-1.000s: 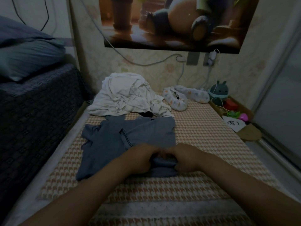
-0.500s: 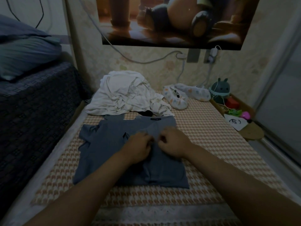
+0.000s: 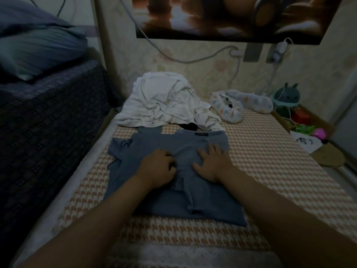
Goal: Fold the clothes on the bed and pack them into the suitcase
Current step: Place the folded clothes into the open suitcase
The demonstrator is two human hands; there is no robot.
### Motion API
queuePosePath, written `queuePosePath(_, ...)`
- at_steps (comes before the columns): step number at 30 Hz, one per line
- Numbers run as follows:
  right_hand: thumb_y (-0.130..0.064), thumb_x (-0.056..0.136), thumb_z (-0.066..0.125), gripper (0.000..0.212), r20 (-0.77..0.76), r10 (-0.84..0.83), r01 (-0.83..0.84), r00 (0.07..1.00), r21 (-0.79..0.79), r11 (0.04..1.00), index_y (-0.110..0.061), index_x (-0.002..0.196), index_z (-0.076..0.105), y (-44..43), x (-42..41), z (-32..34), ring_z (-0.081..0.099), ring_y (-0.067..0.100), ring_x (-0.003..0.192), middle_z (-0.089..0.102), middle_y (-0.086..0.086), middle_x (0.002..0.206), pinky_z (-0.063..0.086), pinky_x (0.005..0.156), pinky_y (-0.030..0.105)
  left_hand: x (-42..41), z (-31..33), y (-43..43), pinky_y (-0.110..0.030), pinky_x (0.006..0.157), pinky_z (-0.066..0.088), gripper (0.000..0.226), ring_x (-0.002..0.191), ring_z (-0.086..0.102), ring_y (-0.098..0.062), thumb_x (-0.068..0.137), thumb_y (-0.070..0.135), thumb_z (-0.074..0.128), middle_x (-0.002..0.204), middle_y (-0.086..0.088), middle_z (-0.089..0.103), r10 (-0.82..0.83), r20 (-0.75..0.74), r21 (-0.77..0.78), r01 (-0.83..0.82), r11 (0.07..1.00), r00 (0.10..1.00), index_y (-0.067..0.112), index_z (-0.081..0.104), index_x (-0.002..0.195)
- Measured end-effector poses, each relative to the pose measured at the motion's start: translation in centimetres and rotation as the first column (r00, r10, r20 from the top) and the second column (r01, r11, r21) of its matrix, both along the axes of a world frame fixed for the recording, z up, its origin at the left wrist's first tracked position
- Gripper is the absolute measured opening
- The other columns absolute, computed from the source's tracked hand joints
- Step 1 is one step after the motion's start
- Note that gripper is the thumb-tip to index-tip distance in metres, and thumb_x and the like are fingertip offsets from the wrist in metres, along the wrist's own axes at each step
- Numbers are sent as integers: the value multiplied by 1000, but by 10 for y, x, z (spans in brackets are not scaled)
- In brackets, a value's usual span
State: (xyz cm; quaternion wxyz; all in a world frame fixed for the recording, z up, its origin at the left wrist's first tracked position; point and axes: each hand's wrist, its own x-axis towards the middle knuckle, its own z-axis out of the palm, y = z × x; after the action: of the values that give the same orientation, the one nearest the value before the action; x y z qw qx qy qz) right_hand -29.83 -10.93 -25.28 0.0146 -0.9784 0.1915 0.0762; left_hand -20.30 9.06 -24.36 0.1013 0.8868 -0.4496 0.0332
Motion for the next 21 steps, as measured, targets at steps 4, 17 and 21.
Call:
queuePosePath(4,-60,95,33,68,193,251,-270,949,80,960,-39,154,6,23,8,6,-1,24,150,-4,4,163,4,120,48,2,-6,30,-33,112,33,43,129,41,-17,97,42,45,140,4,48,-130,-214,-35,126,991,968,26,53,136)
queuePosePath(17,-18,96,46,34,446,246,-317,861,91,944,-15,126,61,113,90,47,58,28,107,61,10,123,48,87,35,82,-5,112,-36,75,43,24,95,57,-33,88,14,46,99,-17,63,339,-145,-412,-369,833,929,6,64,101)
queuePosePath(21,-14,96,51,32,326,366,-429,872,146,891,-17,126,63,152,149,51,62,28,99,66,12,118,48,79,29,86,-17,122,-39,85,45,31,107,51,-34,90,30,51,114,-16,55,492,-258,-146,-537,831,831,9,52,113)
